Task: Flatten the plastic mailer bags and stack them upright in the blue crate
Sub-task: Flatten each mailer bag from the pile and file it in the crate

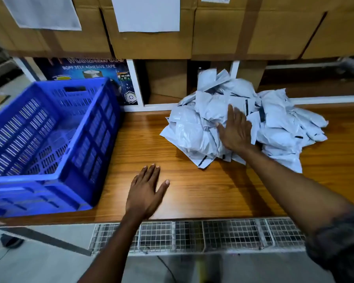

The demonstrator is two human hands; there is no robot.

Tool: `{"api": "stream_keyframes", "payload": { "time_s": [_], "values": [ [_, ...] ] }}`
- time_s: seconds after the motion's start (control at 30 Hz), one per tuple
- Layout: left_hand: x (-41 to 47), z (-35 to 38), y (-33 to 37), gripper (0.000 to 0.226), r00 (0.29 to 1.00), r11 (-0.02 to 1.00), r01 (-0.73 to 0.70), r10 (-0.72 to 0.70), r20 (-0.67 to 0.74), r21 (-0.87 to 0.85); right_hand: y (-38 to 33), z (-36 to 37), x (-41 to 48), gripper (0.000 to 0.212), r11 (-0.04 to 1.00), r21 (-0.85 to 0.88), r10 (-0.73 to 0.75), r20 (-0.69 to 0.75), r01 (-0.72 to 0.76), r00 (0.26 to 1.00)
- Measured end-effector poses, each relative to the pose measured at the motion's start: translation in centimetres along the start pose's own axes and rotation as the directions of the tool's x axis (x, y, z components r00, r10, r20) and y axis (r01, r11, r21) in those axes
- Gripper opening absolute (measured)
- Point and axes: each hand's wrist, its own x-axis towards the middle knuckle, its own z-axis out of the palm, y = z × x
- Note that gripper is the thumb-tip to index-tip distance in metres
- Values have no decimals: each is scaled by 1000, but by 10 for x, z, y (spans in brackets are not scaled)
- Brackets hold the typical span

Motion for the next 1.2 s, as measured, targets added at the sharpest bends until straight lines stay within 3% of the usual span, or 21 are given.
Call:
{"api": "stream_keyframes", "payload": {
  "time_s": [0.1, 0.2, 0.3, 0.4, 0.5, 0.6, 0.7, 0.77, 0.83, 0.9, 0.97, 1.07, 1.2],
  "values": [
    [0, 1, -1, 78, 1000, 1000, 9, -9, 1, 10, 10, 2, 0, 57, 995, -63, -82, 9, 82, 997],
    [1, 3, -1, 77, 1000, 1000, 5, -5, -9, 0, 8, -5, -3, 44, 988, -14, -154, -192, 154, 969],
    [4, 5, -4, 77, 1000, 1000, -8, 8, 8, -6, -16, -25, -17, 45, 955, -30, -285, -374, 296, 883],
    [6, 2, -14, 72, 997, 998, -67, 67, 45, 11, -56, -36, -58, 42, 899, 22, -389, -419, 437, 820],
    [6, -6, -38, 64, 988, 985, -145, 140, 59, 91, -82, -28, -115, 43, 857, 51, -475, -304, 512, 826],
    [2, -8, -52, 61, 993, 990, -121, 120, 11, 71, -93, -4, -171, 48, 869, 108, -479, -60, 483, 876],
    [6, -5, -57, 59, 997, 996, -78, 77, -31, -37, -93, 19, -203, 56, 848, 87, -524, 277, 522, 805],
    [7, -8, -58, 58, 996, 987, -47, 35, -76, -156, -92, 20, -206, 64, 856, 147, -510, 406, 496, 758],
    [4, -16, -50, 58, 993, 956, -20, -14, -113, -294, -94, 12, -199, 67, 890, 262, -453, 416, 374, 788],
    [3, -25, -27, 56, 988, 923, -18, -42, -146, -383, -97, 9, -191, 67, 917, 266, -381, 367, 297, 849],
    [6, -27, 4, 56, 989, 951, -92, 53, -140, -294, -95, 17, -187, 65, 945, 140, -327, 390, 295, 861],
    [5, -4, 27, 61, 974, 970, -227, 228, -3, -87, -89, 35, -193, 57, 957, 6, -262, 450, 291, 854],
    [-5, 25, 11, 57, 976, 976, -219, 219, 11, -14, -84, 41, -198, 57, 949, -13, -282, 410, 315, 867]
  ]
}}
